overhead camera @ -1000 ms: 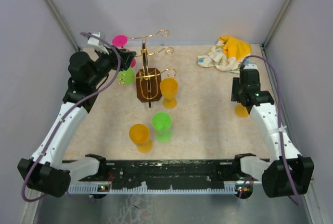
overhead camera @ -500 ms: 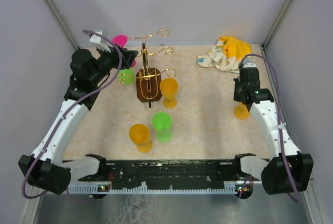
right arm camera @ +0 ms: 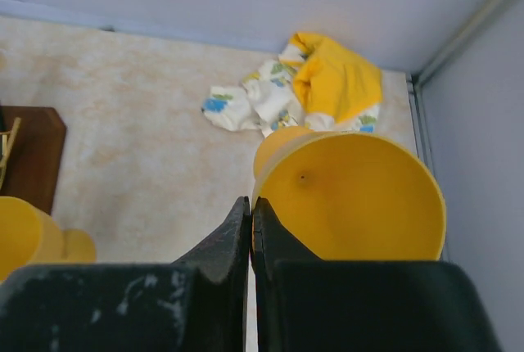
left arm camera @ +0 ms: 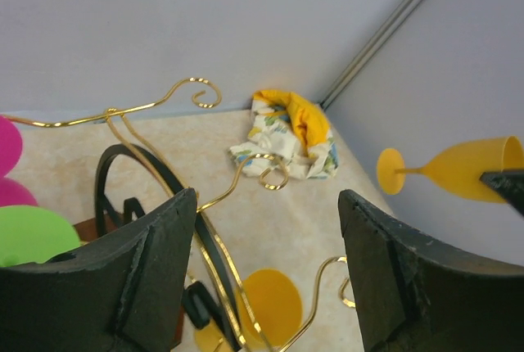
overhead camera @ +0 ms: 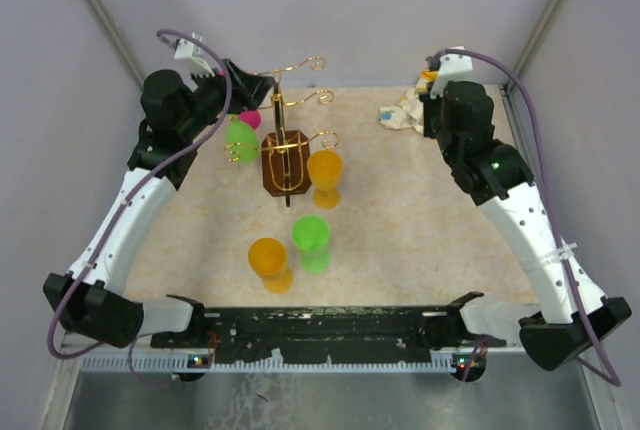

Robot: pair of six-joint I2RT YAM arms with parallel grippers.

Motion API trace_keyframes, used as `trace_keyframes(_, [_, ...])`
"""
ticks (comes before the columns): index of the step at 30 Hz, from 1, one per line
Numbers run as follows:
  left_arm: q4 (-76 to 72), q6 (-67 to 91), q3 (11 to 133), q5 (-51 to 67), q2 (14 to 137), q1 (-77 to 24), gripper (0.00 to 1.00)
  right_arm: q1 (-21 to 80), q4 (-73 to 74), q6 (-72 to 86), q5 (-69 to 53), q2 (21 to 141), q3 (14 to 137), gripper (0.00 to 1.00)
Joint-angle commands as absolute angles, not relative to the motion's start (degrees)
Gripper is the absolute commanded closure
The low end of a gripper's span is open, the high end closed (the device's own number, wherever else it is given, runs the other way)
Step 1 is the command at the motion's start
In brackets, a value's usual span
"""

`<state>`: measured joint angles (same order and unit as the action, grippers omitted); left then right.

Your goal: Place the wine glass upside down on the wine glass rack

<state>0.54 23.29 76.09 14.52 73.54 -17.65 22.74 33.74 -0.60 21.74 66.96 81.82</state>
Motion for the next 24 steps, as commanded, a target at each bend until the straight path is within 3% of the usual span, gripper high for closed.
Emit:
trace_keyframes(1, [-0.2,35.8,81.4,13.4,75.6,-18.0,0.24,32.4,17.9,-10.5,31.0,65.0,82.3,1.00])
trace_keyframes(12, [-0.4,61.4,84.0,15.8,78.5,-18.0,0.24,50.7,-24.2,-36.3,33.4,66.4,67.9,1.00])
trace_keyframes(24, [-5.8,78.2,75.1,15.1,74.3,-18.0,0.35,61.5,-45.0,-41.9,23.9,73.4,64.6,1.00])
